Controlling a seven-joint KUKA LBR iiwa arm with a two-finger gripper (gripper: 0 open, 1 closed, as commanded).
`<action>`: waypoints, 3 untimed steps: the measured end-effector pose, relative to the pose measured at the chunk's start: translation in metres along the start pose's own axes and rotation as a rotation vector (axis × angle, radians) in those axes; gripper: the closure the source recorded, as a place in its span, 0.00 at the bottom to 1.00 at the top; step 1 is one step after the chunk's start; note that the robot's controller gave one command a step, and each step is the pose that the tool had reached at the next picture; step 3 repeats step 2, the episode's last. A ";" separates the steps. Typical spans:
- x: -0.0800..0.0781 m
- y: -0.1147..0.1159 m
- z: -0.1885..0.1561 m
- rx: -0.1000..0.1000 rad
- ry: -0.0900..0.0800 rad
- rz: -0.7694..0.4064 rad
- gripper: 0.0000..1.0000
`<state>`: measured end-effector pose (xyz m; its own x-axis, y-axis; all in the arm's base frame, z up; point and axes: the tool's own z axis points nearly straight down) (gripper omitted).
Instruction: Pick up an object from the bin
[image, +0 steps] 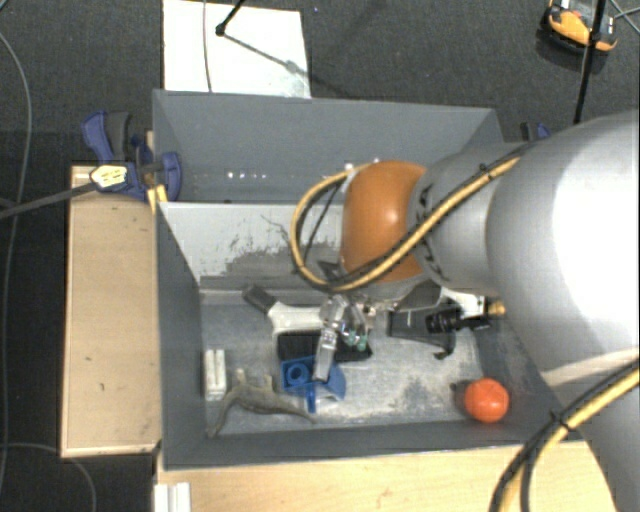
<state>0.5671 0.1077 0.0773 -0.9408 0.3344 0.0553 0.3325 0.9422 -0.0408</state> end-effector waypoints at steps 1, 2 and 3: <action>-0.001 0.002 0.000 0.007 0.008 0.131 1.00; 0.001 0.005 -0.001 -0.003 -0.001 -0.004 1.00; 0.001 0.005 -0.001 -0.003 -0.001 -0.004 1.00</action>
Offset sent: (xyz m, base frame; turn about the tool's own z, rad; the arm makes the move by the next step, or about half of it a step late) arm -0.0092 0.0102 -0.0059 0.1204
